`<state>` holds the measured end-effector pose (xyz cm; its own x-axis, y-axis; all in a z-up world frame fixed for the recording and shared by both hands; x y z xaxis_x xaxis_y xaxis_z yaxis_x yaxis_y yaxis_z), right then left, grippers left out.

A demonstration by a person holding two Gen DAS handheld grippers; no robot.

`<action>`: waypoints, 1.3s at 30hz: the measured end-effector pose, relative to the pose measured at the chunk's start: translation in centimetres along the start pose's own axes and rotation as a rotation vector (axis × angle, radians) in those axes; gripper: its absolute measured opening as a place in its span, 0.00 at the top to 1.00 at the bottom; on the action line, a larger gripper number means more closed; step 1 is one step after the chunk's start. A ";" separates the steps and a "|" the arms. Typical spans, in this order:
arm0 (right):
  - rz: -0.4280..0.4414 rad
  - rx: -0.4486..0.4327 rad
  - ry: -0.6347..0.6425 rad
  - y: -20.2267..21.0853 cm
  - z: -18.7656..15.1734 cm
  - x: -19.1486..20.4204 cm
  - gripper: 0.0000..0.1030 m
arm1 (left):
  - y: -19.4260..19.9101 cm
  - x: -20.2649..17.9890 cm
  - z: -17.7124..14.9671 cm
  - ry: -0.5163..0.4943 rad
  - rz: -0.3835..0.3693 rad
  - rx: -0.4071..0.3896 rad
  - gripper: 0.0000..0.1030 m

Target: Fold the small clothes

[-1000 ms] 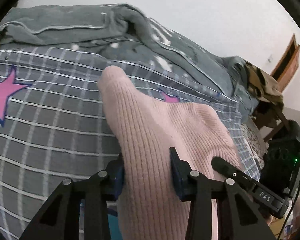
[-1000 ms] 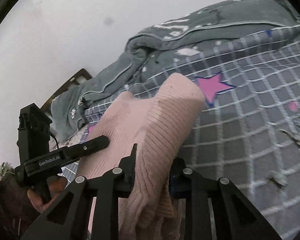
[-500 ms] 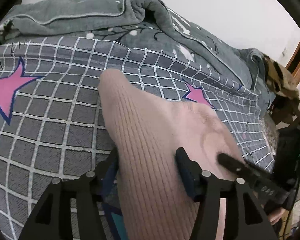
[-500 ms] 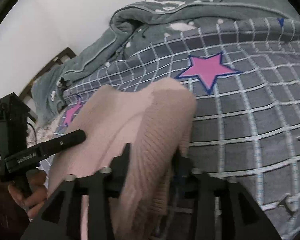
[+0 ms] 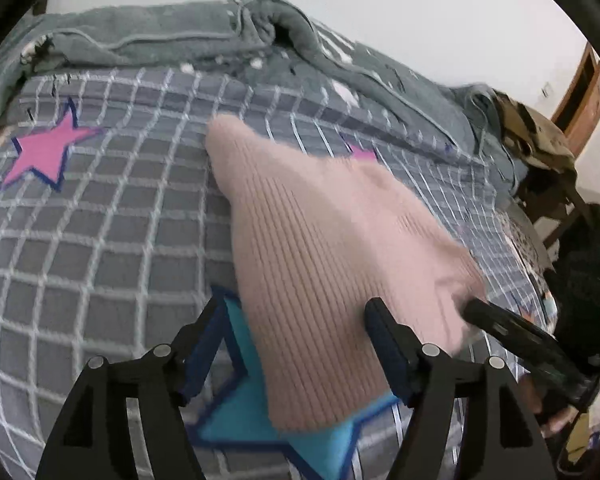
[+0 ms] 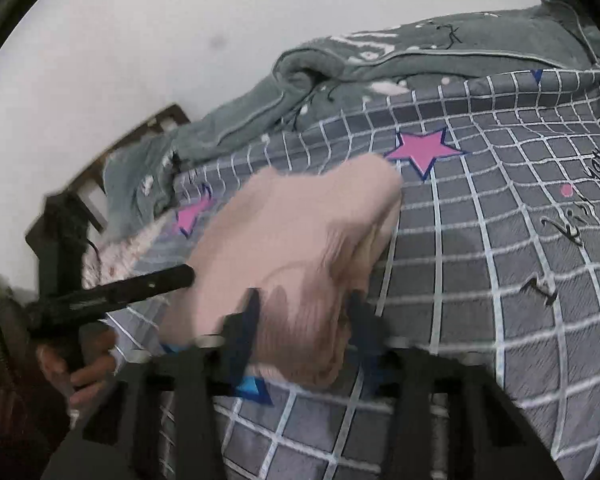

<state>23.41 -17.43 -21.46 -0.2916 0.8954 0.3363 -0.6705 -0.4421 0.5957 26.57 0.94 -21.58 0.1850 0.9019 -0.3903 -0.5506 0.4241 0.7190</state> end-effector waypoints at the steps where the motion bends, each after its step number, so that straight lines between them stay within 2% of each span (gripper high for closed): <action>1: -0.027 0.010 0.018 -0.4 -0.6 0.0 0.93 | -0.3 0.0 -0.8 0.004 0.004 0.016 0.33; 3: -0.068 0.041 0.019 -1.4 -2.0 -0.5 0.94 | -0.9 0.3 -2.1 0.015 0.022 0.045 0.32; 9: -0.033 0.066 -0.026 -0.5 -2.7 -0.8 0.93 | 0.0 0.3 -3.0 0.000 0.004 0.043 0.32; 10: -0.032 0.066 -0.021 -0.4 -2.5 -0.7 0.89 | 0.2 0.4 -3.0 -0.003 0.006 0.039 0.32; 12: -0.027 0.041 -0.012 0.3 -1.5 -0.6 0.87 | 0.5 0.5 -2.6 -0.013 0.012 0.029 0.32; 14: -0.026 -0.003 -0.019 0.5 0.2 -0.7 0.68 | 0.8 0.5 -2.1 -0.020 0.014 0.013 0.32; 16: -0.050 -0.011 -0.023 0.1 1.3 -1.0 0.64 | 1.0 0.5 -1.6 -0.022 0.013 0.003 0.32; 20: -0.083 0.005 -0.044 -2.5 3.4 -2.0 0.64 | 1.0 0.6 -0.5 -0.018 0.025 -0.015 0.32; 27: -0.101 0.033 -0.096 -6.1 5.0 -3.3 0.63 | 0.9 0.6 1.6 -0.065 0.064 -0.055 0.32; 28: -0.100 0.035 -0.100 -6.4 5.1 -3.4 0.66 | 0.8 0.6 1.9 -0.070 0.067 -0.060 0.32; 31: -0.096 0.010 -0.094 -6.7 5.5 -3.5 0.83 | 0.6 0.8 2.6 -0.072 0.063 -0.067 0.31; 35: -0.064 -0.077 -0.107 -5.4 5.9 -3.6 0.85 | 0.6 1.2 3.5 -0.064 0.068 -0.082 0.31; 39: -0.123 -0.036 -0.073 -6.4 4.6 -3.9 0.84 | 0.1 2.0 4.8 -0.036 0.074 -0.088 0.31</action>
<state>31.98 -18.37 -23.22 -0.1565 0.9360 0.3153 -0.7227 -0.3261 0.6093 30.82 3.16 -19.51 0.1696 0.9334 -0.3163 -0.6331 0.3492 0.6908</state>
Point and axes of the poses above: each gripper's, at about its wrist camera, not at the fingertips, and y roughly against the way its jaws point, x to its left, z to its top, the point moved 9 cm from there along -y, roughly the way its jaws point, and after that the axes turned 5 degrees about y, right-handed, at the moved point
